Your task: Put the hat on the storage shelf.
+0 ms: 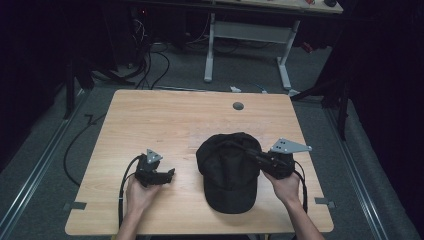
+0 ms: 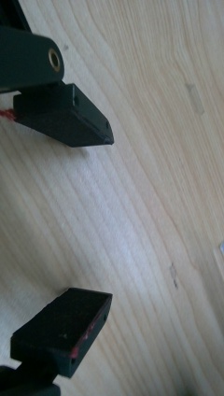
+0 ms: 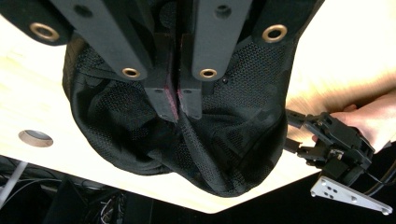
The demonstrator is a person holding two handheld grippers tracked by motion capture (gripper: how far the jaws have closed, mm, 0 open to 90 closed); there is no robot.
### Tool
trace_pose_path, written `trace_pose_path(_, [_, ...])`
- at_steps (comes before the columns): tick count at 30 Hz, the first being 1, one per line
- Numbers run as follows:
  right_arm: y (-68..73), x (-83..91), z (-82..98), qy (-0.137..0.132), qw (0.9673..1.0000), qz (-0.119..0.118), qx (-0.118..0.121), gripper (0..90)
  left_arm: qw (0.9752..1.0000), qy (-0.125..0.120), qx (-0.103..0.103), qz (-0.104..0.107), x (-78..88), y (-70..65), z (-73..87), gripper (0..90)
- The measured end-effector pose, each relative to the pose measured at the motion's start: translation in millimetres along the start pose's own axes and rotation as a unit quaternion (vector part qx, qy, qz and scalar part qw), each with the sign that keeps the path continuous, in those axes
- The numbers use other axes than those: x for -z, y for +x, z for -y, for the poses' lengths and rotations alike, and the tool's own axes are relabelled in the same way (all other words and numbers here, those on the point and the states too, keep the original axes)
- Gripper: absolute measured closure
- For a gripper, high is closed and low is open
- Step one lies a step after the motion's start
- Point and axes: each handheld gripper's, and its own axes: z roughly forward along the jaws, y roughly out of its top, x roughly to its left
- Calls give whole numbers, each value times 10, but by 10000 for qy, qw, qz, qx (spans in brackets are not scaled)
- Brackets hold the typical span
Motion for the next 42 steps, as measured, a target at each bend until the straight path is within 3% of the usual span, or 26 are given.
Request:
trace_pose_path(2, [-5,8,-17,-33,10000,-15,24,877,9999,14,3,143,37,-37,-7,178])
trace_pose_path(3, [-7,14,-27,-47,10000,-35,27,877,9993,13,137,359,84,-70,-32,178])
trace_pose_path(5, [-11,21,-37,-72,10000,-60,25,877,9987,-4,198,476,108,-80,-48,179])
trace_pose_path(6, [-25,38,-54,-155,9998,-130,-20,877,9968,-23,389,702,153,-94,-84,182])
trace_pose_path(9, [-45,50,-71,-227,9996,-166,-48,877,9948,9,529,869,187,-105,-115,179])
trace_pose_path(11, [-43,50,-85,-244,9995,-179,-14,877,9925,103,562,1085,229,-155,-159,175])
trace_pose_path(12, [-43,50,-85,-244,9995,-179,-14,877,9925,103,562,1085,229,-155,-159,171])
trace_pose_path(13, [-37,49,-102,-239,9995,-177,48,877,9903,156,575,1256,261,-207,-193,168])
trace_pose_path(14, [-33,51,-111,-232,9995,-184,72,877,9903,156,575,1256,261,-207,-193,165])
trace_pose_path(15, [-31,50,-119,-252,9995,-191,87,877,9883,203,573,1396,285,-260,-216,164])
trace_pose_path(19, [-29,50,-149,-313,9991,-255,161,877,9869,299,485,1511,307,-341,-217,153])
trace_pose_path(23, [-16,49,-157,-327,9989,-269,194,877,9827,427,415,1756,352,-443,-225,150])
trace_pose_path(30, [12,13,-165,-374,9979,-423,317,877,9728,532,441,2213,427,-621,-280,151])
trace_pose_path(33, [37,11,-190,-400,9973,-471,402,877,9721,491,337,2268,450,-688,-299,151])
trace_pose_path(39, [78,10,-239,-461,9958,-539,578,877,9674,544,334,2451,492,-770,-338,145])
trace_pose_path(42, [98,-9,-261,-541,9944,-704,580,877,9653,577,353,2522,495,-798,-359,138])
